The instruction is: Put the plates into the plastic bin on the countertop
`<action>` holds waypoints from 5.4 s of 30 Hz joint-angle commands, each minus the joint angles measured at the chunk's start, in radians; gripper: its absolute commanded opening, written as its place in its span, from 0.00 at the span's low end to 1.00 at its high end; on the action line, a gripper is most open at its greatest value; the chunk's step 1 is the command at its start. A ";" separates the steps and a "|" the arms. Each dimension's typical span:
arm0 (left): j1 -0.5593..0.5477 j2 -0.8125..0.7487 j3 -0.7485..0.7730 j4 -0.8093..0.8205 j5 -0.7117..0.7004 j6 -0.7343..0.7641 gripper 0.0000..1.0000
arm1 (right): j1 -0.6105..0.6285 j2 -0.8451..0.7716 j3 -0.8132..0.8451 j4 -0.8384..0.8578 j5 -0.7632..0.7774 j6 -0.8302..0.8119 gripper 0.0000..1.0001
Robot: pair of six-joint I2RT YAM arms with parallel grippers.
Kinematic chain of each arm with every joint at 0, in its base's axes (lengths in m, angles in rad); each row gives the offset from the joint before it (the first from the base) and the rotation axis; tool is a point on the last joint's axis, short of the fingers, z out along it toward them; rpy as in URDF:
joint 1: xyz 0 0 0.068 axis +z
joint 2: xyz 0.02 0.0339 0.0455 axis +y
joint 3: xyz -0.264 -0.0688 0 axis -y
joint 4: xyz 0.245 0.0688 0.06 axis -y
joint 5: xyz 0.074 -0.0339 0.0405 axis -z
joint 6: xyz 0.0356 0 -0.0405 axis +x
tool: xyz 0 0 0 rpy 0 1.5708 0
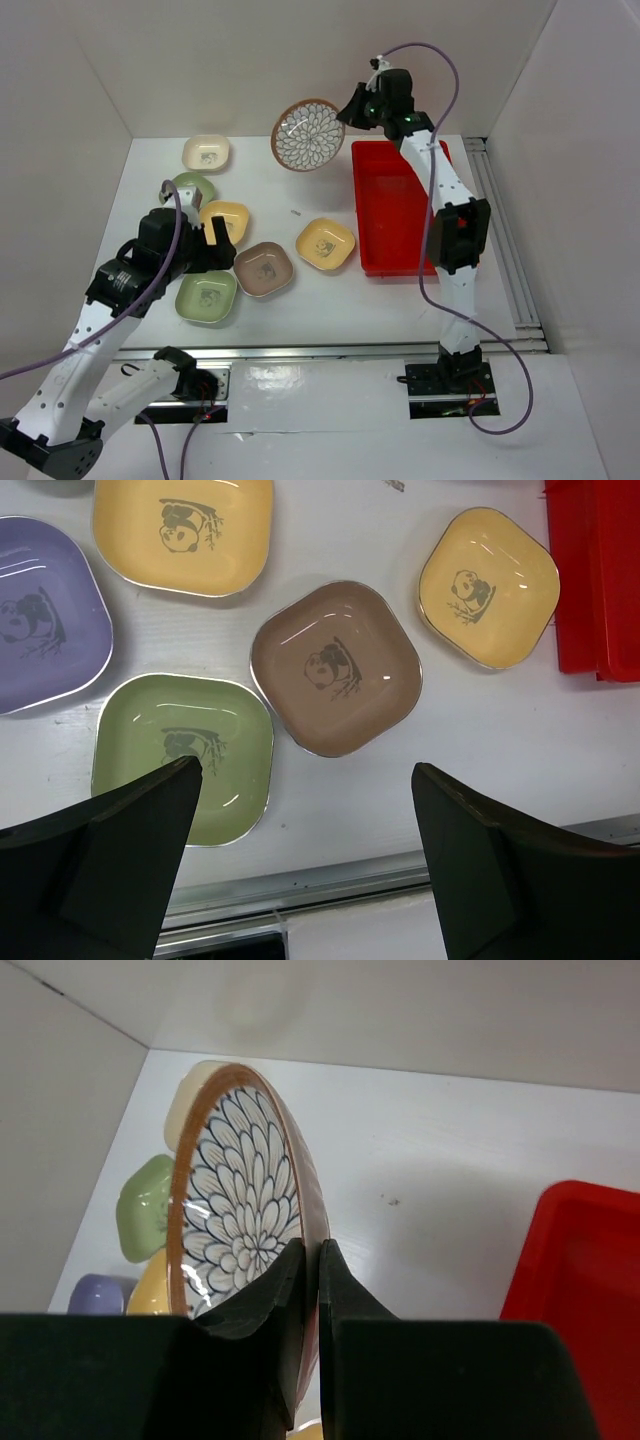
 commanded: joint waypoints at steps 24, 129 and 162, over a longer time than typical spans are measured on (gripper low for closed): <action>-0.015 -0.033 -0.031 0.083 0.088 0.027 1.00 | -0.463 -0.616 -0.995 0.513 -0.121 0.052 0.00; -0.024 -0.039 -0.143 0.154 0.062 -0.001 1.00 | -0.148 -0.521 -0.844 0.165 0.510 -0.259 0.00; -0.024 -0.039 -0.143 0.154 0.071 -0.001 1.00 | -0.271 -0.518 -0.966 0.209 0.413 -0.218 0.85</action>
